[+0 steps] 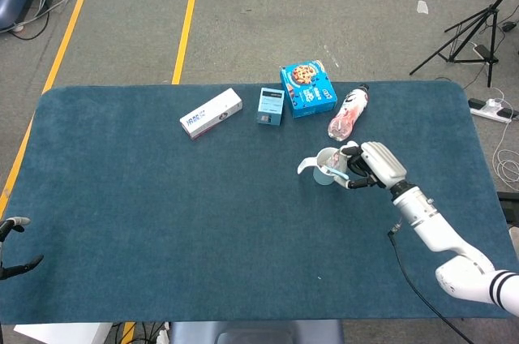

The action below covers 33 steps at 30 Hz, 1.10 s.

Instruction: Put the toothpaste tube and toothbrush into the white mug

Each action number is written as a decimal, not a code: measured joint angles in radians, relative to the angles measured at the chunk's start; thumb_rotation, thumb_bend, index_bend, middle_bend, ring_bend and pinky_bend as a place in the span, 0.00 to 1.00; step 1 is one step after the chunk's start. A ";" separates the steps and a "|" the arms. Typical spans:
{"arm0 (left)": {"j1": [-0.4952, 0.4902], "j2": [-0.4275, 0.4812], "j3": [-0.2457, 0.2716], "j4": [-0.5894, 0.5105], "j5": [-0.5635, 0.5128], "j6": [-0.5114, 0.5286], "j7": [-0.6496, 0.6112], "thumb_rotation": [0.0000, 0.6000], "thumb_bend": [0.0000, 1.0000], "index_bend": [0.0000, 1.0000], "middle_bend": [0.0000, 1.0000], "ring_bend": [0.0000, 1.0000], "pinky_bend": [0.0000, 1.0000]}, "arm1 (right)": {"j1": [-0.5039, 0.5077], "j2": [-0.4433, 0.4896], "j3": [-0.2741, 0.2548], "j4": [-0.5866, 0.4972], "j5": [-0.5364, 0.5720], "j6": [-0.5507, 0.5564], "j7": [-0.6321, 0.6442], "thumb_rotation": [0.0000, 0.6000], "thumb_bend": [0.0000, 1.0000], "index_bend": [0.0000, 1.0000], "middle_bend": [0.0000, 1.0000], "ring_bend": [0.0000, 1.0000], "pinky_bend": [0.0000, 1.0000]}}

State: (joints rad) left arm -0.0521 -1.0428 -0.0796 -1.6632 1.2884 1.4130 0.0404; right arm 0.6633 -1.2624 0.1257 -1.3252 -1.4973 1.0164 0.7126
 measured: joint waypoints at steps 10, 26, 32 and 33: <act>0.000 0.000 0.000 0.001 0.000 0.000 0.000 1.00 0.00 0.32 0.40 0.33 0.28 | 0.010 0.000 0.004 0.010 -0.002 -0.008 0.007 1.00 0.01 0.39 1.00 1.00 1.00; -0.002 0.000 -0.001 0.005 -0.005 -0.007 0.002 1.00 0.00 0.32 0.40 0.33 0.28 | -0.020 0.046 0.017 -0.055 -0.020 0.093 -0.108 1.00 0.00 0.29 1.00 0.99 1.00; -0.003 -0.004 0.002 0.004 -0.001 -0.007 0.013 1.00 0.00 0.32 0.40 0.33 0.28 | -0.071 0.101 0.022 -0.140 -0.026 0.190 -0.382 1.00 0.00 0.29 1.00 0.95 1.00; -0.004 -0.005 0.003 0.004 0.000 -0.007 0.016 1.00 0.00 0.32 0.40 0.33 0.28 | -0.084 0.113 0.022 -0.161 -0.024 0.209 -0.457 1.00 0.00 0.29 1.00 0.94 1.00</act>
State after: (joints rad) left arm -0.0560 -1.0474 -0.0770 -1.6594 1.2883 1.4061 0.0560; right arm 0.5789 -1.1490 0.1479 -1.4857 -1.5215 1.2255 0.2561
